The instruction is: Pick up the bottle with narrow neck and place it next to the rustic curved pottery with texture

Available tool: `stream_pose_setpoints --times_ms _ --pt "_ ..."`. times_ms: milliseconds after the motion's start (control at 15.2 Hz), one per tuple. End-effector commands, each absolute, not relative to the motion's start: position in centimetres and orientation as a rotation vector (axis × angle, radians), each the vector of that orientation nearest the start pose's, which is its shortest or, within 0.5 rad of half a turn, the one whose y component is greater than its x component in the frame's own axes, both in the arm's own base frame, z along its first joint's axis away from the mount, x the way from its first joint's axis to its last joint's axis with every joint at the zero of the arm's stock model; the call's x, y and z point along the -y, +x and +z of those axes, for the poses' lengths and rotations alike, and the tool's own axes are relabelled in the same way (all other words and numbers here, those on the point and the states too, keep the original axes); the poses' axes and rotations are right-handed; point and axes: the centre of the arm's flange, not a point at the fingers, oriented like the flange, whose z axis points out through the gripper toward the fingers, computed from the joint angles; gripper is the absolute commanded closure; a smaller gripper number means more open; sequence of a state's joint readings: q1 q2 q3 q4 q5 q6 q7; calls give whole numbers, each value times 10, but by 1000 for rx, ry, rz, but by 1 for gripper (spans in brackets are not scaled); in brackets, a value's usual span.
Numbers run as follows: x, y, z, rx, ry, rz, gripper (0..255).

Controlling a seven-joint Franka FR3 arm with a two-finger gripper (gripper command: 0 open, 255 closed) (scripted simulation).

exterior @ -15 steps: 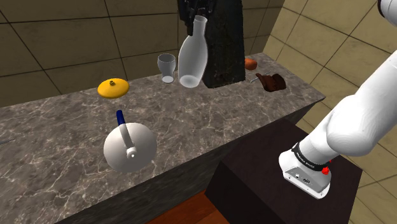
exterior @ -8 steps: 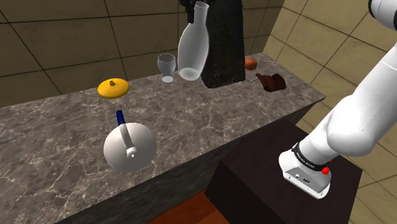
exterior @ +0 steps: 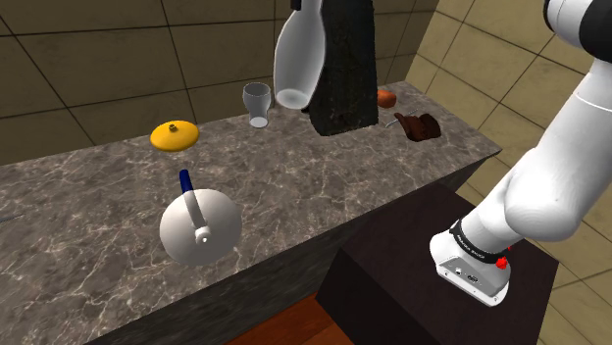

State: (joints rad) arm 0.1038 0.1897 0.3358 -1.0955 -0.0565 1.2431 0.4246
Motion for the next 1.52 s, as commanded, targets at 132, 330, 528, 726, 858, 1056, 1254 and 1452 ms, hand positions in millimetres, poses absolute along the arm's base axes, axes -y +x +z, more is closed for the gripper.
stream_pose_setpoints --times_ms 132,330,528,726,858,1056,1254,1452 --pt "-210 526 730 -12 -3147 52 255" --pt "-210 526 746 -12 -3147 52 255" --pt "-199 518 754 -12 -3147 52 255" --pt "-167 495 754 -12 -3147 52 255" --pt "-146 480 754 -12 -3147 52 255" --pt "-114 457 754 -12 -3147 52 255" --pt "-82 434 754 -12 -3147 52 255" --pt "-49 411 755 -12 -3147 52 255"
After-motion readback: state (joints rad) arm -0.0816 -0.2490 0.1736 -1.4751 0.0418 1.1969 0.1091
